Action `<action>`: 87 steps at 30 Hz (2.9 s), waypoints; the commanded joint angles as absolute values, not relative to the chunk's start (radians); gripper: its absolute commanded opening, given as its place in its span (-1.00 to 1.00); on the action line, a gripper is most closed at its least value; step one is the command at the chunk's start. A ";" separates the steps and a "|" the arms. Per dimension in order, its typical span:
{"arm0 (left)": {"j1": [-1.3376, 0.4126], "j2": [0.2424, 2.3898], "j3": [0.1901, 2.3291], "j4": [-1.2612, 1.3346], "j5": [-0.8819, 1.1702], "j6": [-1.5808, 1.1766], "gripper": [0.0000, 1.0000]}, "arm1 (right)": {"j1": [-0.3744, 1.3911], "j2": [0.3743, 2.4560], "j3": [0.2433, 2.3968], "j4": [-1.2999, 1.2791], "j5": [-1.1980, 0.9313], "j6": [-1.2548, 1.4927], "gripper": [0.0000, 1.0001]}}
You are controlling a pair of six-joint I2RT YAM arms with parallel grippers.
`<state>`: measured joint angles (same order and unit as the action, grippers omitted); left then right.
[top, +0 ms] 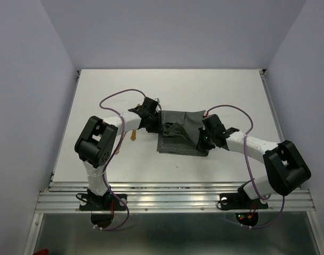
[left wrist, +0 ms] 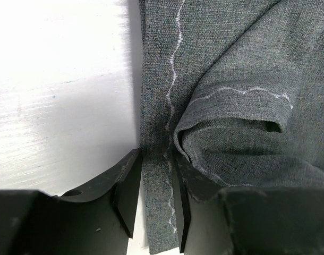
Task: Fold the napkin into a case and place the utensils inside
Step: Fold the rectangle-folded napkin at the center of the board.
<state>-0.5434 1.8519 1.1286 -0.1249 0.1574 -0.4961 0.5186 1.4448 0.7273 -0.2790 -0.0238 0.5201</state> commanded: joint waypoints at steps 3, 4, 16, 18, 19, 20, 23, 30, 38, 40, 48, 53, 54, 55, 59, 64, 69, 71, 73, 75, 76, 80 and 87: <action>-0.545 1.792 1.152 -0.196 0.146 -0.488 -0.17 | 0.525 1.391 0.707 -0.282 -0.025 0.515 -0.68; -0.543 1.783 1.146 -0.199 0.149 -0.488 -0.17 | 0.525 1.381 0.716 -0.293 -0.025 0.514 -0.62; -0.517 1.652 1.143 -0.258 0.101 -0.463 -0.17 | 0.525 1.327 0.859 -0.322 0.097 0.572 -0.30; -0.518 1.661 1.160 -0.268 0.098 -0.454 -0.17 | 0.525 1.376 0.902 -0.313 0.087 0.603 -0.29; -0.520 1.666 1.179 -0.270 0.109 -0.450 -0.17 | 0.525 1.428 0.913 -0.290 0.083 0.626 -0.28; -0.526 1.675 1.189 -0.273 0.118 -0.431 -0.17 | 0.525 1.454 0.923 -0.282 0.078 0.635 -0.28; -0.563 1.725 1.264 -0.337 0.109 -0.393 0.00 | 0.525 1.534 0.963 -0.279 0.084 0.669 -0.28; -0.687 1.792 1.364 -0.362 0.093 -0.388 0.19 | 0.493 1.462 0.910 -0.304 0.172 0.689 -0.18; -0.738 1.888 1.439 -0.351 0.175 -0.399 0.56 | 0.449 1.322 0.813 -0.380 0.173 0.693 -0.16; -0.739 1.901 1.451 -0.348 0.164 -0.403 0.57 | 0.449 1.298 0.804 -0.394 0.172 0.695 -0.16; -0.739 1.973 1.491 -0.334 0.123 -0.403 0.36 | 0.449 1.229 0.779 -0.428 0.183 0.716 -0.15; -0.738 2.006 1.523 -0.321 0.110 -0.417 0.11 | 0.449 1.227 0.782 -0.428 0.173 0.721 -0.15; -0.739 2.013 1.534 -0.321 0.107 -0.420 0.04 | 0.449 1.232 0.784 -0.428 0.173 0.721 -0.15; -0.738 2.016 1.542 -0.321 0.101 -0.425 -0.01 | 0.449 1.235 0.785 -0.429 0.172 0.719 -0.15; -0.736 2.039 1.578 -0.319 0.092 -0.433 -0.24 | 0.449 1.241 0.792 -0.428 0.170 0.710 -0.15; -0.729 2.054 1.635 -0.339 0.066 -0.433 -1.00 | 0.449 1.238 0.782 -0.419 0.166 0.710 -0.15; -0.669 2.008 1.621 -0.313 0.040 -0.437 -1.00 | 0.449 1.235 0.753 -0.394 0.149 0.710 -0.15; -0.641 2.000 1.617 -0.304 0.066 -0.442 -1.00 | 0.449 1.242 0.747 -0.384 0.140 0.709 -0.15; -0.598 1.997 1.603 -0.293 0.086 -0.449 -1.00 | 0.449 1.247 0.747 -0.373 0.135 0.706 -0.16; -0.568 1.991 1.591 -0.276 0.104 -0.460 -0.92 | 0.449 1.258 0.753 -0.373 0.132 0.700 -0.15; -0.551 1.984 1.566 -0.261 0.133 -0.466 -0.85 | 0.449 1.261 0.756 -0.368 0.130 0.698 -0.15; -0.470 1.951 1.502 -0.164 0.216 -0.512 -0.41 | 0.449 1.273 0.761 -0.356 0.118 0.692 -0.15; -0.419 1.924 1.491 -0.147 0.252 -0.506 0.22 | 0.449 1.278 0.746 -0.337 0.095 0.695 -0.15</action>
<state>-0.4133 2.0239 1.5032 -0.1951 0.2012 -0.5076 0.4465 1.2835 0.7452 -0.3855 0.1104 0.7036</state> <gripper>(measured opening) 0.566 0.423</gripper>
